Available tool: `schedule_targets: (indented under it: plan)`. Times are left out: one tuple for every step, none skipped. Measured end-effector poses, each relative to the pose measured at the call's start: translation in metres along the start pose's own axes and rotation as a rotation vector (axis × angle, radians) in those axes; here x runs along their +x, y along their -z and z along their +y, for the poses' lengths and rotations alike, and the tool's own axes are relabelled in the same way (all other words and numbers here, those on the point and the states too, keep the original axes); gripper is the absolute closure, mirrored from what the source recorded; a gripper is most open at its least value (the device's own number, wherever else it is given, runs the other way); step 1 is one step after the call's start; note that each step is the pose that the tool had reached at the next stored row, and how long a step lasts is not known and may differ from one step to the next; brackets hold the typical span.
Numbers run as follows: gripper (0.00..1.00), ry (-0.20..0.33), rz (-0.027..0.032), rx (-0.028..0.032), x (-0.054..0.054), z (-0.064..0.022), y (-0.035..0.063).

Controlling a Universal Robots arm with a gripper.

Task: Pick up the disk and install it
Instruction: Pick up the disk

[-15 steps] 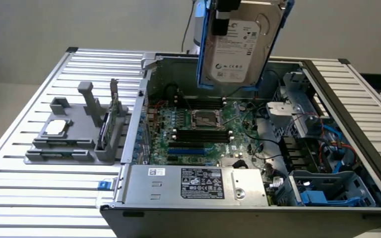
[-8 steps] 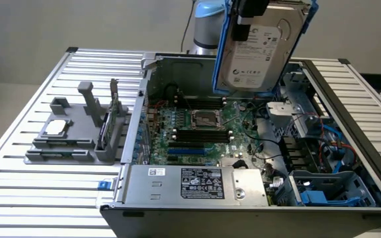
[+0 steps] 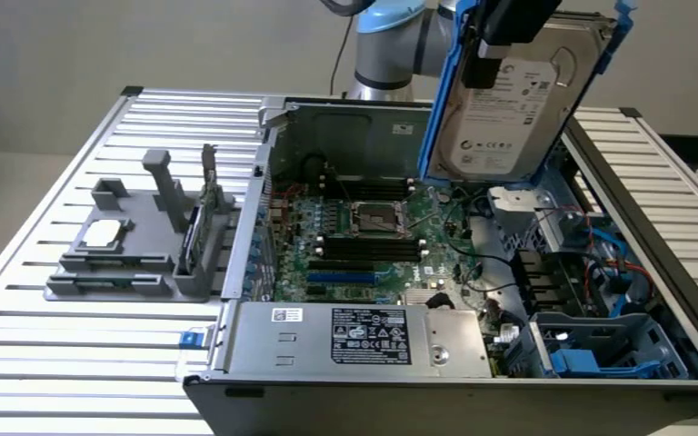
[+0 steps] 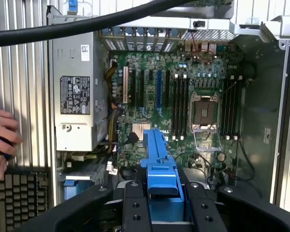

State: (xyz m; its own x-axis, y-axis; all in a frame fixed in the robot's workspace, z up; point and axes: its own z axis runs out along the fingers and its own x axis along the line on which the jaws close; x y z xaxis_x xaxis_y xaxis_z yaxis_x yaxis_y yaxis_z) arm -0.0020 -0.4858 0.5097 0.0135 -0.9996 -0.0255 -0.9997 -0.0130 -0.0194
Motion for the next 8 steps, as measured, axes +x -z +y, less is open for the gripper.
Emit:
schedule_targets:
  plan:
    - [0.67,0.000,-0.0001,0.0000,0.002,-0.0029,0.0000]
    - [0.67,0.000,-0.0003,0.0000,0.005,-0.0058,0.0000]
    - [0.67,0.000,-0.0002,0.0000,0.007,-0.0089,0.0001]
    - [0.67,0.000,-0.0005,0.0000,0.010,-0.0118,0.0000]
    - [0.67,0.000,-0.0004,0.0000,0.012,-0.0147,0.0001]
    - [0.67,0.000,-0.0005,0.0000,0.014,-0.0174,0.0001]
    - [0.67,0.000,-0.0008,0.0001,0.017,-0.0198,0.0000]
    - [0.67,0.000,-0.0006,0.0000,0.019,-0.0221,0.0001]
